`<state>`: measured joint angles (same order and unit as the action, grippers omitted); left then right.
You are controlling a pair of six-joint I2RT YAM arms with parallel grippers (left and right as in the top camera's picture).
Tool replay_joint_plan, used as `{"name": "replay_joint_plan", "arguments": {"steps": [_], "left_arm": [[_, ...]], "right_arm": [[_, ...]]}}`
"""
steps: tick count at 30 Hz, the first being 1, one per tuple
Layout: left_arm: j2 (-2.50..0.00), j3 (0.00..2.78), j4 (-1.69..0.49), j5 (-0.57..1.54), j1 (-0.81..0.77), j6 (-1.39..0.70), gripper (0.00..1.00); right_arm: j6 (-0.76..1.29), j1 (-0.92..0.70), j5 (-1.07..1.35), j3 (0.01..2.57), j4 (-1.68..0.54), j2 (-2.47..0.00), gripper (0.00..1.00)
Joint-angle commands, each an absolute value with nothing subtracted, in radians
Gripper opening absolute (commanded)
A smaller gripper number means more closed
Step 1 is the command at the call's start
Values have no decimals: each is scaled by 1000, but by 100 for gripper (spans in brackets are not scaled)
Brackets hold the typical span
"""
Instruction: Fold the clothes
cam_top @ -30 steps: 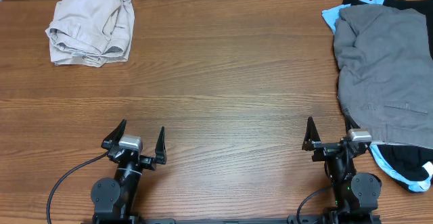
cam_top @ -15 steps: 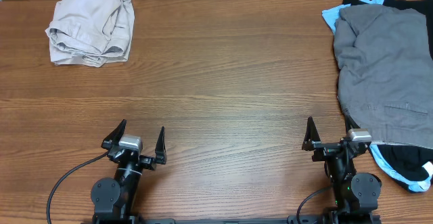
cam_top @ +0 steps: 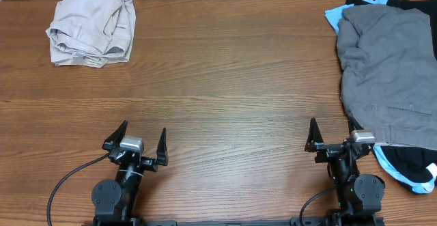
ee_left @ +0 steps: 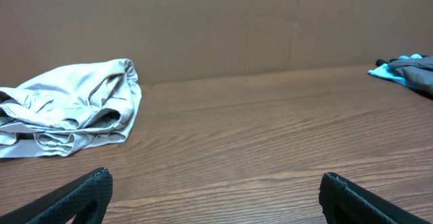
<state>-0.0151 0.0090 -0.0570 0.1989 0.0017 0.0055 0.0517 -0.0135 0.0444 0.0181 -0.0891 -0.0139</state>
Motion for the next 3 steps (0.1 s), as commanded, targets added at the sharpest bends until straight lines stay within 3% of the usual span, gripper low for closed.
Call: {"name": "replay_joint_plan", "arguments": {"steps": [1,3], "left_arm": [[-4,5,-56,210,8,-3,100],[-4,5,-56,210,8,-3,100]], "right_arm": [[52,-10,38,8,-81,-3,100],[52,-10,38,8,-81,-3,100]]}}
